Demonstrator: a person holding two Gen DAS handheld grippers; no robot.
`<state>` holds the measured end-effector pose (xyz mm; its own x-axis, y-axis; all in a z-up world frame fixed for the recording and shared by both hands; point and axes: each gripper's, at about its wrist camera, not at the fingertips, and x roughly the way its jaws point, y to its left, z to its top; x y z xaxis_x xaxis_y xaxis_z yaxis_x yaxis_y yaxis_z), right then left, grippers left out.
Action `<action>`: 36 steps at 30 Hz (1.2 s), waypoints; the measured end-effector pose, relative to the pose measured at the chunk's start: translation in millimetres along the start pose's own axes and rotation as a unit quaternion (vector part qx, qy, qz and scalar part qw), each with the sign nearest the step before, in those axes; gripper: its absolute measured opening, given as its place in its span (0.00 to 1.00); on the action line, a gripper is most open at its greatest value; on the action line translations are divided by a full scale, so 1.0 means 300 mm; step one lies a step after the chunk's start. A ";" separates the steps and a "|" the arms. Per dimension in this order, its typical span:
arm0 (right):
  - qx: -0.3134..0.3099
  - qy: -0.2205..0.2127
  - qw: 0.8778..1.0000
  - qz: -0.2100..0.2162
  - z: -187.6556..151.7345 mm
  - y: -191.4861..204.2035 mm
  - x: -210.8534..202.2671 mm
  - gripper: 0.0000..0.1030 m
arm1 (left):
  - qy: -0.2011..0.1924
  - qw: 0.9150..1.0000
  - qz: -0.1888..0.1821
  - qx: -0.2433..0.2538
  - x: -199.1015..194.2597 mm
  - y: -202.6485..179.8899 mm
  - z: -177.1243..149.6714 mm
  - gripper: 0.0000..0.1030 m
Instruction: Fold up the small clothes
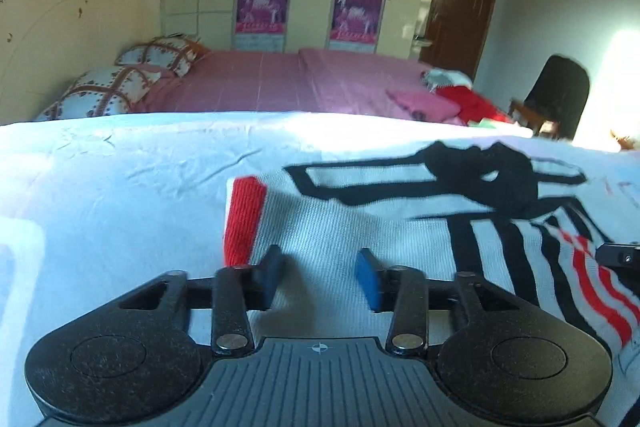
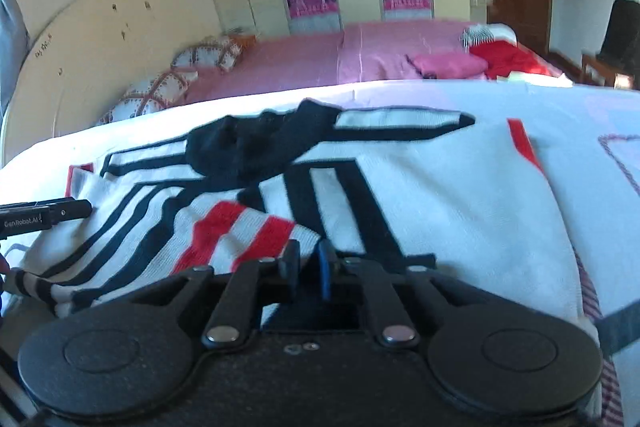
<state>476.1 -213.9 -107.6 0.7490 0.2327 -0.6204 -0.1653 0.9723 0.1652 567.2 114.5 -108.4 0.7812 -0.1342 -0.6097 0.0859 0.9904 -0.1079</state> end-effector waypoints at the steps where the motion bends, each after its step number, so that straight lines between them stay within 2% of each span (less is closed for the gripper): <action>1: 0.002 0.000 1.000 0.002 0.002 -0.005 -0.003 0.07 | 0.003 1.000 -0.001 0.001 0.001 0.000 0.006 0.43; 2: 0.006 -0.002 1.000 0.001 0.005 -0.008 -0.011 0.13 | 0.006 1.000 0.000 0.002 -0.003 0.001 0.012 0.43; 4: 0.012 -0.023 1.000 -0.005 0.011 -0.021 -0.043 0.27 | -0.013 1.000 0.022 0.009 -0.034 0.002 0.021 0.43; 5: 0.016 -0.032 0.999 -0.007 0.014 -0.033 -0.056 0.27 | -0.021 1.000 0.020 0.008 -0.045 0.013 0.025 0.43; 7: 0.025 -0.033 0.999 0.000 0.021 -0.055 -0.055 0.29 | -0.011 1.000 0.010 -0.007 -0.027 0.044 0.031 0.43; 9: 0.011 -0.011 1.000 -0.012 0.022 -0.055 -0.022 0.22 | -0.003 1.000 0.005 -0.009 0.003 0.061 0.026 0.43; 10: 0.001 0.002 1.000 -0.028 0.015 -0.055 0.000 0.20 | -0.006 1.000 0.005 -0.012 0.007 0.064 0.023 0.44; 15: 0.010 -0.010 0.999 -0.037 -0.003 -0.070 -0.019 0.20 | -0.007 1.000 0.019 -0.009 0.001 0.051 0.026 0.44; 17: 0.012 -0.020 0.999 -0.046 0.006 -0.074 -0.055 0.32 | -0.018 0.999 0.026 -0.010 -0.055 0.037 0.031 0.44; 18: 0.013 -0.029 0.998 -0.055 0.009 -0.083 -0.080 0.35 | -0.028 0.999 0.016 -0.013 -0.093 0.032 0.032 0.44; 20: 0.037 -0.037 0.997 -0.061 0.007 -0.125 -0.128 0.51 | -0.040 0.999 -0.001 -0.013 -0.159 0.010 0.014 0.44; 21: 0.058 -0.033 0.996 -0.053 0.003 -0.151 -0.139 0.51 | -0.039 0.999 -0.008 -0.011 -0.177 -0.005 0.001 0.44; 24: 0.113 -0.002 0.993 -0.020 -0.016 -0.208 -0.120 0.50 | -0.015 0.999 -0.030 0.002 -0.165 -0.058 -0.047 0.44; 26: 0.102 0.002 0.995 -0.019 -0.023 -0.192 -0.100 0.48 | 0.002 0.999 -0.032 0.024 -0.135 -0.101 -0.084 0.44; 27: 0.085 0.003 0.996 -0.025 -0.023 -0.172 -0.094 0.44 | -0.005 0.999 -0.016 0.049 -0.131 -0.131 -0.109 0.50; 28: 0.066 0.005 0.997 -0.028 -0.022 -0.153 -0.088 0.27 | -0.013 0.997 -0.001 0.074 -0.133 -0.158 -0.125 0.50; 30: 0.031 0.007 0.999 -0.026 -0.019 -0.121 -0.082 0.09 | -0.017 0.995 0.020 0.094 -0.145 -0.190 -0.122 0.50; 33: 0.015 -0.019 0.999 -0.026 -0.009 -0.112 -0.128 0.05 | -0.034 0.996 -0.011 0.076 -0.186 -0.186 -0.110 0.50; 35: 0.013 -0.039 0.999 -0.034 -0.005 -0.119 -0.167 0.05 | -0.016 0.995 0.007 0.095 -0.169 -0.200 -0.124 0.50; 36: 0.011 -0.040 0.998 -0.036 -0.010 -0.123 -0.172 0.05 | -0.019 0.996 0.005 0.086 -0.166 -0.191 -0.127 0.50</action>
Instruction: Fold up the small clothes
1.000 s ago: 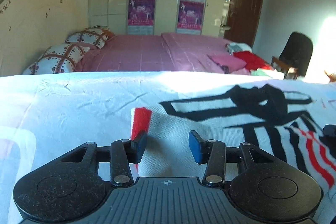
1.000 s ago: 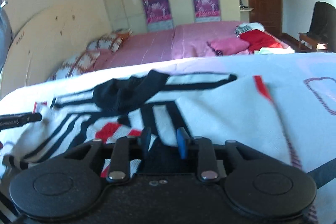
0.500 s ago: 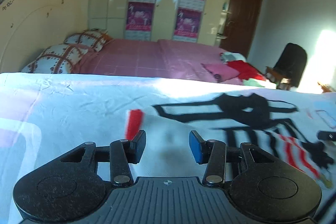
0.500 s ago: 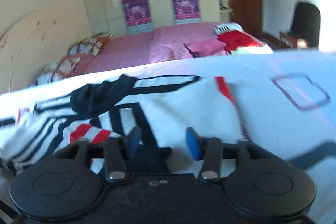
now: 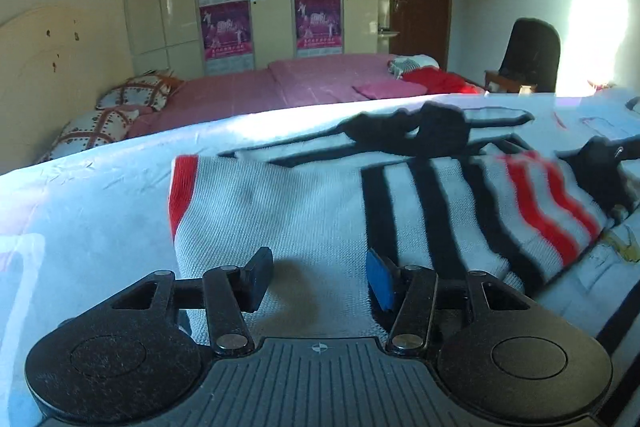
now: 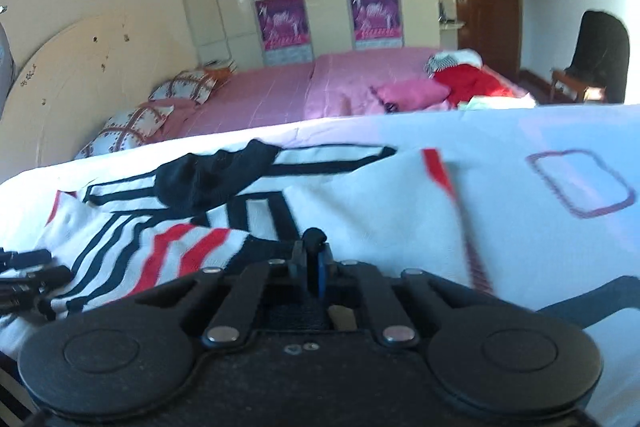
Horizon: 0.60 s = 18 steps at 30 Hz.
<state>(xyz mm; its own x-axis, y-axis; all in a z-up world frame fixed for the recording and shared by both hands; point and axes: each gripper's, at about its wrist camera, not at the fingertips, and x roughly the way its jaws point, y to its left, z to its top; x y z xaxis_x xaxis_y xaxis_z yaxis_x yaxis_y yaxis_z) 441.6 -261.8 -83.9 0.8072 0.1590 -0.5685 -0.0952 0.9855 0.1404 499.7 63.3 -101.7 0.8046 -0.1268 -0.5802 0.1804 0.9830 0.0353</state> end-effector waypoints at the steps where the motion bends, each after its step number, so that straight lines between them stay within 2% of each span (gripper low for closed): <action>1: -0.003 0.009 1.000 -0.004 -0.011 -0.003 0.013 0.05 | 0.003 1.000 -0.003 -0.013 0.004 0.012 0.001 0.51; 3: -0.014 0.035 0.999 -0.019 -0.049 -0.007 0.072 0.05 | 0.003 1.000 -0.001 -0.022 0.017 0.024 0.001 0.53; 6: 0.003 0.029 0.999 -0.019 -0.041 -0.016 0.063 0.10 | 0.003 1.000 0.001 -0.023 0.014 0.024 -0.001 0.54; 7: 0.013 0.024 0.999 -0.023 -0.034 -0.022 0.051 0.17 | 0.004 1.000 0.004 -0.027 0.006 0.025 0.003 0.54; 9: 0.015 -0.009 0.999 -0.028 -0.021 -0.019 -0.006 0.17 | -0.010 0.999 0.005 -0.045 -0.048 0.025 0.017 0.54; 11: 0.005 -0.026 1.000 -0.004 -0.013 0.000 -0.044 0.15 | -0.027 0.997 -0.013 -0.066 -0.096 0.005 0.034 0.54; 14: -0.030 -0.008 0.998 0.046 -0.037 0.081 -0.033 0.12 | -0.027 0.997 -0.040 -0.061 -0.105 -0.087 0.036 0.54; 17: -0.076 0.035 0.996 0.038 -0.082 0.147 0.026 0.10 | 0.017 0.998 -0.028 -0.048 -0.039 -0.155 -0.012 0.54; 18: -0.085 0.037 0.995 0.031 -0.104 0.151 0.042 0.10 | 0.004 0.999 -0.018 -0.035 -0.041 -0.168 -0.028 0.58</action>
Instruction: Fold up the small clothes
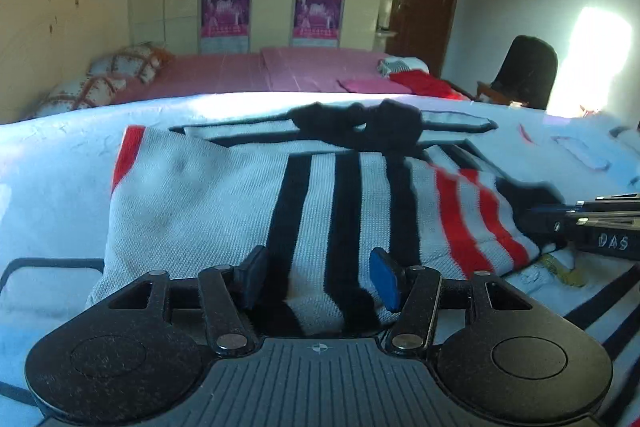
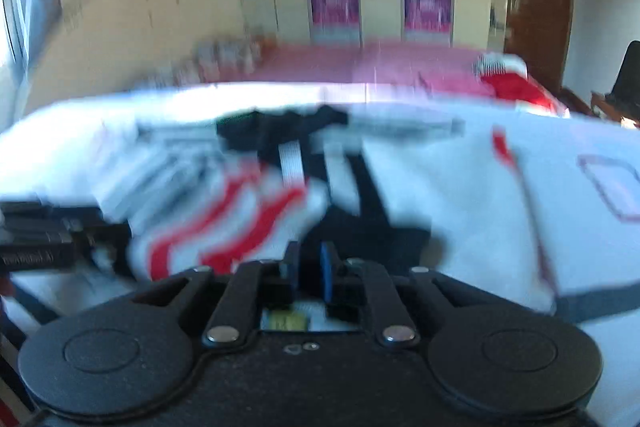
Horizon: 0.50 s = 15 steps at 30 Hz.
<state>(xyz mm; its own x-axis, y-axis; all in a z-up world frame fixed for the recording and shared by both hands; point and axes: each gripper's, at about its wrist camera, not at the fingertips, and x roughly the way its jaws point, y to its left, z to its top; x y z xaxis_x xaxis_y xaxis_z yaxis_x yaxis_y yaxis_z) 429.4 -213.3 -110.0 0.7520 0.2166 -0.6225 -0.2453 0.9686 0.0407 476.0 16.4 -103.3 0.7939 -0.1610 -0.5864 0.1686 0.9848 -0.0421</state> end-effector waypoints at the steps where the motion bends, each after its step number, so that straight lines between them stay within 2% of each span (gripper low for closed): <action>1: -0.003 -0.012 1.000 -0.004 -0.012 0.001 -0.004 0.10 | -0.001 1.000 0.005 0.003 0.001 -0.002 -0.004 0.60; 3: -0.003 -0.010 1.000 -0.010 -0.004 0.010 -0.011 0.11 | 0.005 1.000 0.001 -0.003 -0.007 0.009 0.010 0.61; 4: -0.005 -0.008 1.000 -0.011 0.007 0.017 -0.018 0.15 | -0.003 1.000 0.004 -0.003 -0.030 0.014 0.018 0.61; 6: 0.002 -0.030 1.000 0.007 0.022 0.011 -0.047 0.15 | -0.027 1.000 -0.002 -0.012 -0.079 0.038 0.017 0.61; 8: -0.002 -0.045 0.999 0.031 0.033 0.035 -0.063 0.16 | -0.020 1.000 0.008 -0.017 -0.088 0.066 0.000 0.61; 10: -0.019 -0.030 0.998 0.054 0.025 0.060 -0.033 0.13 | 0.004 1.000 0.014 -0.016 -0.056 0.089 -0.035 0.61; 11: -0.035 0.000 0.998 0.048 0.010 0.080 0.006 0.14 | -0.003 1.000 0.009 -0.025 -0.057 0.101 -0.039 0.61; 13: -0.050 -0.010 0.998 0.035 0.000 0.098 0.014 0.15 | 0.003 1.000 0.009 -0.029 -0.060 0.106 -0.027 0.61; 15: -0.033 -0.008 0.999 0.038 0.032 0.096 -0.002 0.17 | -0.018 0.999 0.020 -0.027 -0.090 0.114 -0.010 0.61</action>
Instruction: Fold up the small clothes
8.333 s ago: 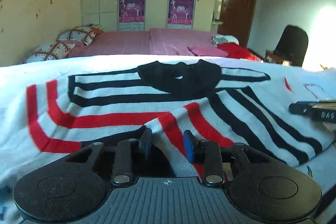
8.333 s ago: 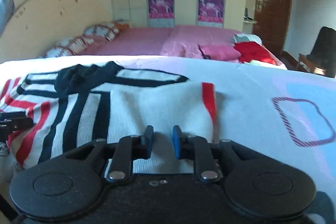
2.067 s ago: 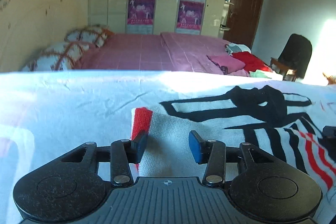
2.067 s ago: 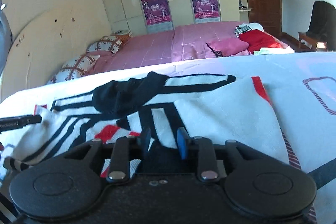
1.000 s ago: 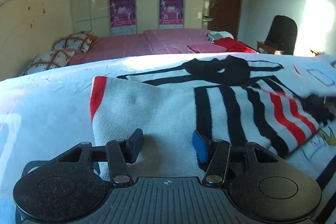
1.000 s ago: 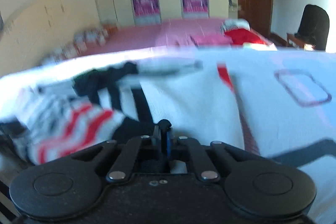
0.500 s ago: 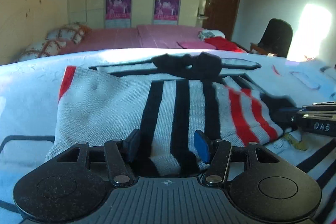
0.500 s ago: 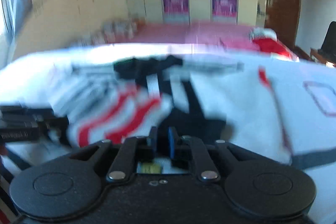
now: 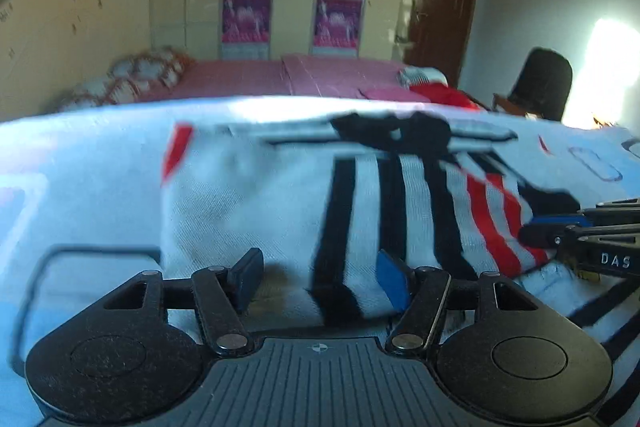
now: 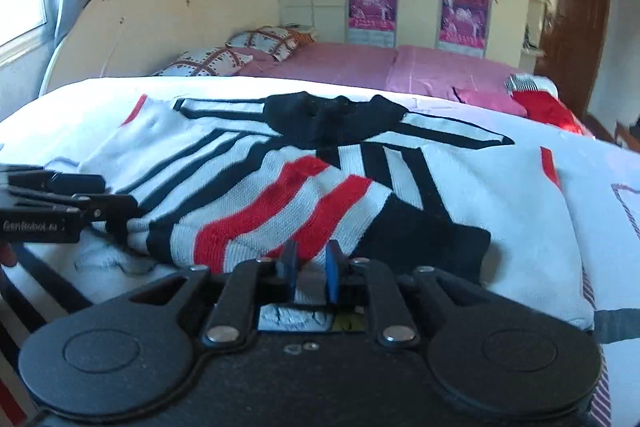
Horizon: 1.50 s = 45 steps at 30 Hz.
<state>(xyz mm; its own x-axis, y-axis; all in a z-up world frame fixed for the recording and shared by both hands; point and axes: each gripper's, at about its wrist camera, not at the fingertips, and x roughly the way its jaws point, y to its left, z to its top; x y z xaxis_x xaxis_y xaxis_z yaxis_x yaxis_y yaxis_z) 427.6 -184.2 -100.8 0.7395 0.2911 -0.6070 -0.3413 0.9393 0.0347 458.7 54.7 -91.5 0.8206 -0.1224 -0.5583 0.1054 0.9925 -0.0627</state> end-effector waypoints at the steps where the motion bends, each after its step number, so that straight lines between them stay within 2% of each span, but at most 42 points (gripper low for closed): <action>1: 0.009 -0.016 1.000 0.008 0.014 -0.006 -0.013 0.17 | -0.014 1.000 0.002 -0.004 -0.012 0.015 0.009 0.61; 3: 0.015 -0.037 0.999 0.012 0.047 -0.007 -0.020 0.17 | -0.020 1.000 0.005 -0.020 -0.004 0.050 0.039 0.61; 7: 0.003 -0.034 0.999 0.010 0.110 0.038 0.067 0.17 | -0.015 0.999 0.018 -0.024 0.072 0.086 0.083 0.61; 10: 0.011 0.001 1.000 0.014 0.115 0.051 0.186 0.15 | 0.026 0.999 0.022 -0.021 0.162 0.094 0.065 0.62; 11: 0.006 0.007 1.000 0.007 0.098 0.051 0.213 0.15 | 0.017 0.999 0.025 -0.011 0.165 0.087 0.056 0.62; 24: -0.014 -0.003 1.000 0.008 0.090 0.049 0.206 0.15 | 0.014 0.999 0.030 -0.005 0.167 0.073 0.044 0.63; 28: -0.009 -0.001 0.999 -0.049 0.069 -0.038 0.148 0.15 | 0.016 1.000 0.025 -0.007 0.165 0.085 0.042 0.63; 29: 0.008 -0.003 0.998 -0.062 0.052 -0.097 0.125 0.11 | 0.016 1.000 0.024 -0.007 0.166 0.086 0.043 0.63; 31: 0.035 -0.004 0.997 -0.065 0.031 -0.180 0.084 0.11 | 0.016 0.999 0.028 -0.001 0.168 0.078 0.041 0.64; 32: 0.043 -0.003 0.996 -0.076 0.025 -0.206 0.070 0.24 | 0.016 0.999 0.030 0.002 0.170 0.075 0.041 0.64; 33: 0.053 0.001 0.994 -0.094 0.022 -0.226 0.061 0.26 | 0.016 0.999 0.030 0.003 0.170 0.075 0.042 0.65; 34: 0.069 0.002 0.994 -0.084 0.021 -0.247 0.046 0.28 | 0.015 0.999 0.028 0.001 0.167 0.077 0.045 0.65; 36: 0.112 -0.008 0.993 -0.046 0.014 -0.291 -0.018 0.30 | 0.014 0.999 0.028 0.006 0.120 0.074 0.050 0.65; 39: 0.149 -0.033 0.988 -0.024 -0.035 -0.359 -0.137 0.31 | 0.004 0.999 0.023 0.039 -0.024 0.056 0.006 0.66; 40: 0.160 -0.034 0.986 -0.023 -0.059 -0.380 -0.167 0.33 | 0.014 0.999 0.020 0.033 -0.065 0.060 -0.020 0.67; 42: 0.184 -0.023 0.983 -0.017 -0.111 -0.427 -0.219 0.31 | 0.037 0.999 0.023 0.014 -0.149 0.071 -0.078 0.67; 45: 0.206 -0.008 0.979 -0.001 -0.191 -0.471 -0.299 0.33 | 0.060 0.997 0.031 -0.044 -0.287 0.089 -0.189 0.67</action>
<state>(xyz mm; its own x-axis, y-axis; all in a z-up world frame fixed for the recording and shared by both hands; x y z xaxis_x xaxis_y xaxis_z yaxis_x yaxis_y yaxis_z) 376.4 -353.4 -96.8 0.7505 0.2891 -0.5943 -0.0801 0.9324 0.3524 359.0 92.2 -92.0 0.7505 -0.0635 -0.6579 0.0022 0.9956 -0.0937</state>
